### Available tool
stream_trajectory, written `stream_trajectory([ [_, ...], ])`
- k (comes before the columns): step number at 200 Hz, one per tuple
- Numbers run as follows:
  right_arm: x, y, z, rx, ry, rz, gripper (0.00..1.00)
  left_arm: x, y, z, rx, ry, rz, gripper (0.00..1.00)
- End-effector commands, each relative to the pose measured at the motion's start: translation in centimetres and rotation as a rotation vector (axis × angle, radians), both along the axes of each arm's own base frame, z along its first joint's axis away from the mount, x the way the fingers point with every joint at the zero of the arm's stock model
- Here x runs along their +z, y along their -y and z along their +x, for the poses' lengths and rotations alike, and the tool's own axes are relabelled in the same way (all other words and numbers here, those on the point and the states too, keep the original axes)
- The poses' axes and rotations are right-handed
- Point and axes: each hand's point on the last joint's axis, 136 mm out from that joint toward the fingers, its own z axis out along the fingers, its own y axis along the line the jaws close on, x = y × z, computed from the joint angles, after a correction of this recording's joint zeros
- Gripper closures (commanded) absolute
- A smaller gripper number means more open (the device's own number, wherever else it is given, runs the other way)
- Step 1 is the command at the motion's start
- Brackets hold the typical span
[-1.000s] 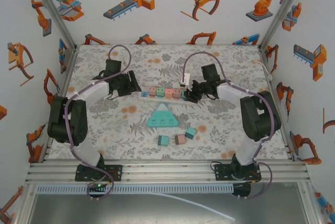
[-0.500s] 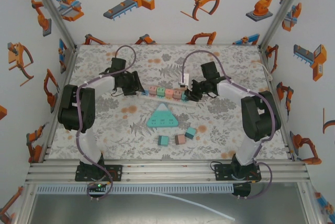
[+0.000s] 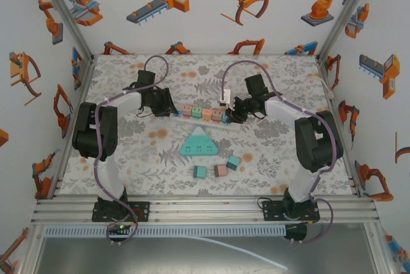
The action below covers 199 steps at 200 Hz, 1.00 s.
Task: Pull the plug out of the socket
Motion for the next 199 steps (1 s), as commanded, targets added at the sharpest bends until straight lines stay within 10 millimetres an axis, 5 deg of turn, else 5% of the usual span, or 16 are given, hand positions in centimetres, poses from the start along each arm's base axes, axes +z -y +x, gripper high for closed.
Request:
stream_trajectory([
  [1, 0.6, -1.2, 0.1, 0.025, 0.006, 0.007, 0.74, -4.3, -2.0, -3.0, -0.019, -0.112, 0.181, 0.57],
  [100, 4.0, -2.4, 1.6, -0.062, 0.002, 0.094, 0.83, -8.1, -3.9, -5.5, -0.024, -0.167, 0.403, 0.56],
  [199, 5.7, -2.7, 1.3, -0.054, 0.025, 0.142, 0.85, -8.4, -3.9, -5.3, -0.011, -0.169, 0.426, 0.54],
])
